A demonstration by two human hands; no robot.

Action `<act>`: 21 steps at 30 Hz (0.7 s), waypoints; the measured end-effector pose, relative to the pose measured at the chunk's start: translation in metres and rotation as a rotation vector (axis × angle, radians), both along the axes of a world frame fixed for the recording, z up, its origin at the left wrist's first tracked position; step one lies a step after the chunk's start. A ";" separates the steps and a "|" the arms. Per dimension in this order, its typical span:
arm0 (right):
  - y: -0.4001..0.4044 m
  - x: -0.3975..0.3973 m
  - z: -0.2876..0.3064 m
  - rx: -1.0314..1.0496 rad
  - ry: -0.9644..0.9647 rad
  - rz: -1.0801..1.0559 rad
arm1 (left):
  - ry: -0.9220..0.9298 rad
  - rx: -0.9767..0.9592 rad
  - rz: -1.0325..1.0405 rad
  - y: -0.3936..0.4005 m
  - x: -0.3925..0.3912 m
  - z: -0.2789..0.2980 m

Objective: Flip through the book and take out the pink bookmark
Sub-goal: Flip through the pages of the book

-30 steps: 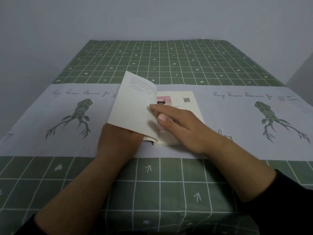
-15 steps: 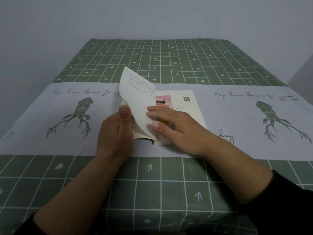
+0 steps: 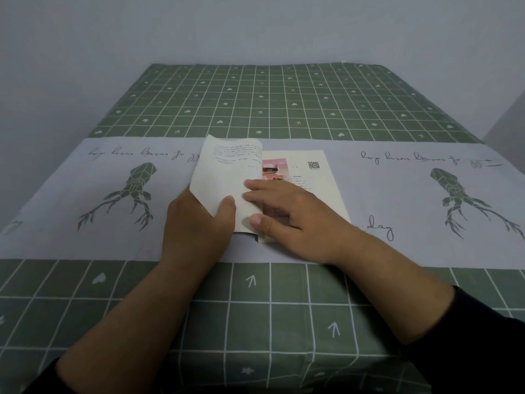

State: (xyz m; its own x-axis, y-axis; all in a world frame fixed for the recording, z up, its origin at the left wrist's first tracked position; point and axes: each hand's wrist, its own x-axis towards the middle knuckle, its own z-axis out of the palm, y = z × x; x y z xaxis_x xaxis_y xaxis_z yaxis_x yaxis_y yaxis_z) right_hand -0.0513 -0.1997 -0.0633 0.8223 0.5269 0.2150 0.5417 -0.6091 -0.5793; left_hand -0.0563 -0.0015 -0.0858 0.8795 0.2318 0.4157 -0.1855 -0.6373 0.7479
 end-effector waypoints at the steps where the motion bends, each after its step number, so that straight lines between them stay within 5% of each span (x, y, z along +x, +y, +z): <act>1: 0.000 0.000 0.000 0.000 -0.002 0.001 | -0.004 0.003 0.000 0.000 0.000 0.001; 21: 0.001 0.001 -0.001 0.001 -0.024 -0.018 | 0.160 0.196 0.054 -0.001 -0.003 0.007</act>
